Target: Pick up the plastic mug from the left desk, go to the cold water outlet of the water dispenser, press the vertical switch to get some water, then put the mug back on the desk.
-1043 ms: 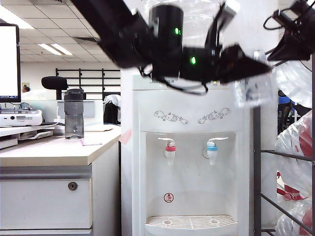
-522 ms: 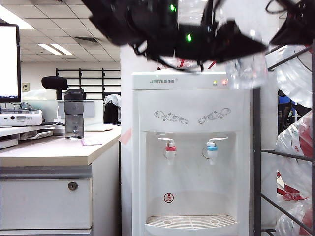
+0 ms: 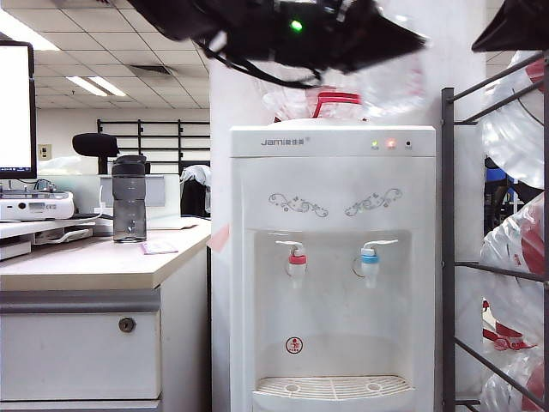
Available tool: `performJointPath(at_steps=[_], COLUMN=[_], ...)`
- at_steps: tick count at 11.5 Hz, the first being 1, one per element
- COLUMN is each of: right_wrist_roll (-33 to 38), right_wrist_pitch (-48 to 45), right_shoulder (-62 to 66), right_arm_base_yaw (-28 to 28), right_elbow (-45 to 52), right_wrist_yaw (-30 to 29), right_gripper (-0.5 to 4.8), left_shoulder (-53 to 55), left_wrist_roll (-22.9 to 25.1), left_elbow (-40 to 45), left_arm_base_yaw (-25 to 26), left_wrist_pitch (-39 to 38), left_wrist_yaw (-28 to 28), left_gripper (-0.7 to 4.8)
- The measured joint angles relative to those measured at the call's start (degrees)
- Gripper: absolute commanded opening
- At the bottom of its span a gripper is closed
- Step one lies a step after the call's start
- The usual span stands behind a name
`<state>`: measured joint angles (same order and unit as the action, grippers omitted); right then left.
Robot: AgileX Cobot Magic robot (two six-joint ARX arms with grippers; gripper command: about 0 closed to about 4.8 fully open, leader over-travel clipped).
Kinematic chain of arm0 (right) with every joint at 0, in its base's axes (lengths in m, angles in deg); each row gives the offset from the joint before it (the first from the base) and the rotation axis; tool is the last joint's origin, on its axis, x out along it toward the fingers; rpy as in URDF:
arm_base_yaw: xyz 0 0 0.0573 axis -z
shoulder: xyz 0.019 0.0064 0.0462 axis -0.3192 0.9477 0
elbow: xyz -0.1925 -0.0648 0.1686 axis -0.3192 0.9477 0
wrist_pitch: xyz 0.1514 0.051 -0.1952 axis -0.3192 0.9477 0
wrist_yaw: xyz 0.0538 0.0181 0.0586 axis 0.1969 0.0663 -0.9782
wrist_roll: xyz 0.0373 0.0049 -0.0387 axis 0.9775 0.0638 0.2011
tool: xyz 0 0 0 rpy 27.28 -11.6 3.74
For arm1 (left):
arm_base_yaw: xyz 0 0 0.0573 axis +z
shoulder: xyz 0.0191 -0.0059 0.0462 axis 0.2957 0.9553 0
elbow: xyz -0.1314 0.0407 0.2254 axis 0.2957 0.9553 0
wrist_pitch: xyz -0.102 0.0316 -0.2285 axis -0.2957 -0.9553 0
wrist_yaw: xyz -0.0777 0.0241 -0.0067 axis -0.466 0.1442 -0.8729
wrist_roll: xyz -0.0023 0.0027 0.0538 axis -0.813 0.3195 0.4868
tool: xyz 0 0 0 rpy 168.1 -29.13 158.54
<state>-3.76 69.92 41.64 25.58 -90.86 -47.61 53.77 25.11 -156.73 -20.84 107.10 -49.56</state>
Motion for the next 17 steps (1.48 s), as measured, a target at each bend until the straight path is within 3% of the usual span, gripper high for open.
performJointPath(at_steps=[4,8,13,17], right_wrist_roll=[0.3,0.6,0.7,0.7], right_wrist_pitch=[0.0,0.0,0.0,0.0], right_shoulder=[-1.3,-1.4,-1.4,-1.4], right_arm_base_yaw=[0.0,0.0,0.0,0.0], right_elbow=[0.0,0.0,0.0,0.0], right_wrist_yaw=[0.0,0.0,0.0,0.0], right_gripper=[-0.06,-0.06,-0.06,-0.06], left_shoulder=[-4.9,-9.9,-10.6,-10.6], left_wrist_roll=[0.4,4.4,5.5,6.2], left_elbow=[0.0,0.0,0.8,8.3], left_arm_base_yaw=[4.3,10.7,17.9,25.9], left_wrist_pitch=[-3.1,-10.2,-12.1,-9.8], left_wrist_yaw=[0.0,1.1,1.8,3.9], left_gripper=[-0.06,-0.06,-0.06,-0.06])
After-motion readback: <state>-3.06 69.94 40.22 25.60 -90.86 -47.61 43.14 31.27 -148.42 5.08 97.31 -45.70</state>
